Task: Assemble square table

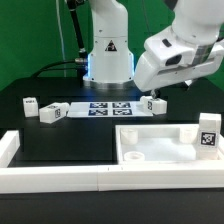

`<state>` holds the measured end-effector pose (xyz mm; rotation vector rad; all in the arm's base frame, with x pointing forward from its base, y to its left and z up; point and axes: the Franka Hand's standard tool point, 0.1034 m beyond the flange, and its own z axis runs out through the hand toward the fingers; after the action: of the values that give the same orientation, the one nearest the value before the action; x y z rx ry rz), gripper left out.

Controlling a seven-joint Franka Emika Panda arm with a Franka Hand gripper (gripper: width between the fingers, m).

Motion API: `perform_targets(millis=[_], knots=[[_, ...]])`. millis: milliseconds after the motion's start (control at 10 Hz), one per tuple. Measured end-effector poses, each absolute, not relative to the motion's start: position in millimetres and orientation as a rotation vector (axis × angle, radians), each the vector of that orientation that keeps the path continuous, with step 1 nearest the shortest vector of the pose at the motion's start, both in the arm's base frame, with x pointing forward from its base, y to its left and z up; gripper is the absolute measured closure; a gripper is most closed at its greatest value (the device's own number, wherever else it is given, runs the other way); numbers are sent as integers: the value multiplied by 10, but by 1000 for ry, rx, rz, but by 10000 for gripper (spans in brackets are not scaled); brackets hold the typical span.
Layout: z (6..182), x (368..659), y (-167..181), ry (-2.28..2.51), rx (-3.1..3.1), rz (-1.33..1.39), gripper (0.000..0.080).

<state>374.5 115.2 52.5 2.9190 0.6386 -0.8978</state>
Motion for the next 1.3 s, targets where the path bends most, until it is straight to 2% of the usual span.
perform_targets(millis=[300,500,900,1100,1300], knots=[[271,3489,1030,490,2714,-1252,150],[261,3403,960,450,2610,-1439,150],[212,3380,936,414,2599,-1466,150],[121,3326,920,426,2646,-1392,150],[123,3317,888,422,2681,-1340,150]])
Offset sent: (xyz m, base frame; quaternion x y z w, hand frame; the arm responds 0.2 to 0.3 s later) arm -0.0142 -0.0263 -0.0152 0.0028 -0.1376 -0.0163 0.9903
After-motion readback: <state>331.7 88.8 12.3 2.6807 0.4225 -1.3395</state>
